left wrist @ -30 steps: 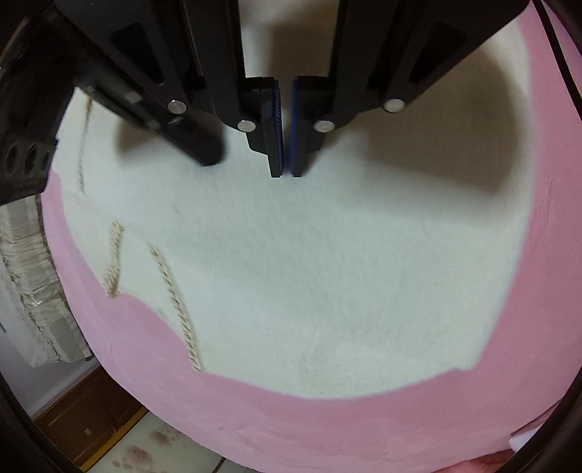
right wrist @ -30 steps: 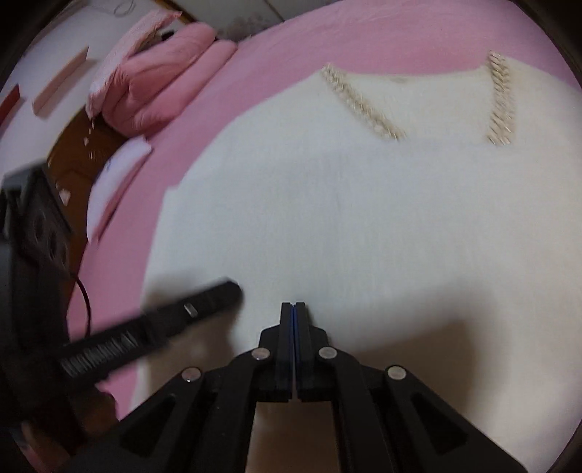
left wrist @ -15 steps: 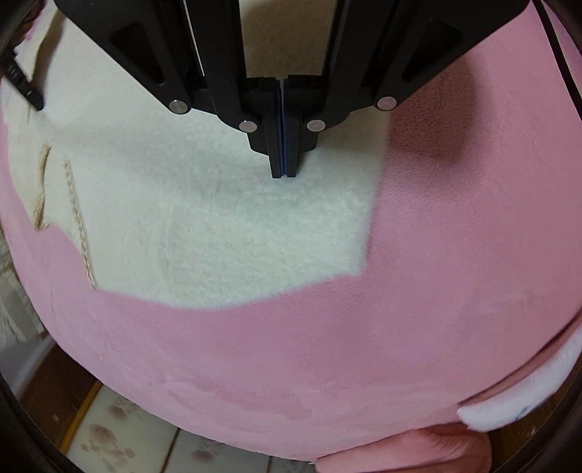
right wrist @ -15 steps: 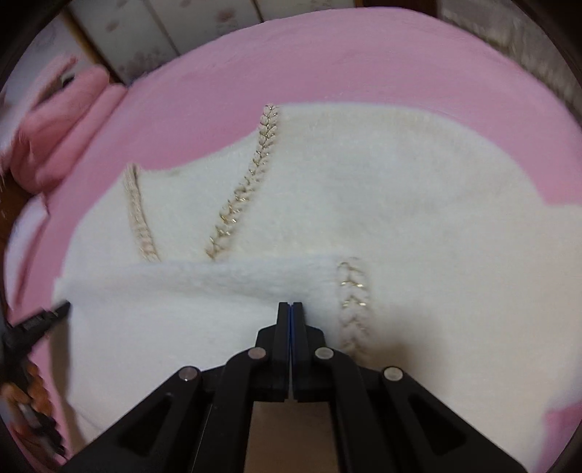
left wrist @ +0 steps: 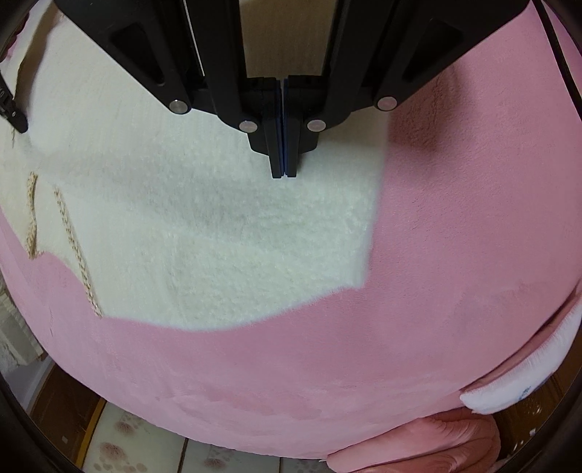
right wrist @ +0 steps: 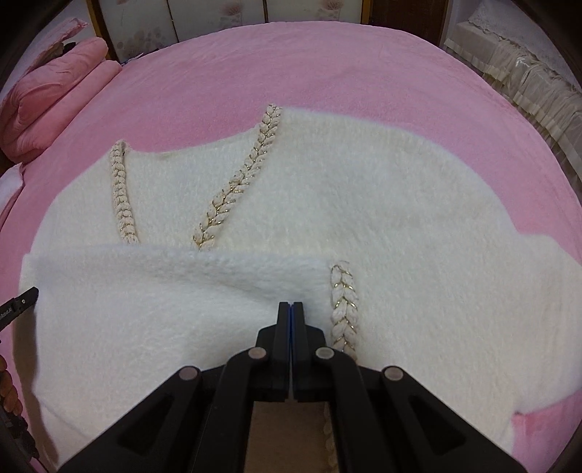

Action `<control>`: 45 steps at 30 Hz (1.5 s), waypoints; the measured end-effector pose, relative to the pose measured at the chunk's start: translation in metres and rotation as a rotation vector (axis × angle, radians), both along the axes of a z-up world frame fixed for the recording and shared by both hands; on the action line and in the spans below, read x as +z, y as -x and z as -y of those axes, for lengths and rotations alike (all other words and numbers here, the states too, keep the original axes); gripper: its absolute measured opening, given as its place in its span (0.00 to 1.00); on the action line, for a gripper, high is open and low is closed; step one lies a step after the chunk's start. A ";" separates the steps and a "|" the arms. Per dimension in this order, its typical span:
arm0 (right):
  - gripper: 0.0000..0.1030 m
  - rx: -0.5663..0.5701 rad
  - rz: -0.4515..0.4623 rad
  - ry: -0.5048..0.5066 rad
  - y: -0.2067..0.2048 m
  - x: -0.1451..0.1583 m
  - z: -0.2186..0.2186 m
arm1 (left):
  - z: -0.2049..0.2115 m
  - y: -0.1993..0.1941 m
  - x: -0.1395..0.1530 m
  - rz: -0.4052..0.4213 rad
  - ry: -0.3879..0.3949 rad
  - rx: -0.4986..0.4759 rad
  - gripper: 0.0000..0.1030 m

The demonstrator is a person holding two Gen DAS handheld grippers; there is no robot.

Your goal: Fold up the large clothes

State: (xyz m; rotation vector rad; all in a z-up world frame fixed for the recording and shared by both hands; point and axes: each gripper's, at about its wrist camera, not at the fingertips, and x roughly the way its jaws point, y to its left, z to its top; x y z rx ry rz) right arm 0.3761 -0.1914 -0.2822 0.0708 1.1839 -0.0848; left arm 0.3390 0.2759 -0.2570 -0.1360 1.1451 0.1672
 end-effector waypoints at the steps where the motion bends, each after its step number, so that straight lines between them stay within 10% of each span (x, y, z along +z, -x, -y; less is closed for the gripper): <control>1: 0.00 0.007 0.000 0.005 0.000 0.000 0.000 | 0.001 0.008 0.003 -0.003 -0.017 -0.007 0.01; 13: 0.00 0.005 -0.102 0.010 0.035 0.025 -0.004 | 0.037 0.063 0.014 -0.081 -0.073 -0.027 0.05; 19: 0.02 -0.047 -0.132 -0.012 0.059 0.046 -0.010 | 0.060 0.081 0.026 -0.153 -0.080 -0.058 0.36; 22: 0.03 -0.074 -0.142 -0.042 0.075 0.055 -0.017 | 0.072 0.092 0.040 -0.186 -0.115 -0.080 0.78; 29: 0.58 -0.162 -0.111 -0.133 0.130 0.084 -0.035 | 0.101 0.120 0.073 -0.230 -0.111 -0.180 0.87; 45: 0.58 -0.305 -0.087 -0.163 0.233 0.083 0.011 | 0.212 0.178 0.083 -0.250 -0.149 -0.390 0.87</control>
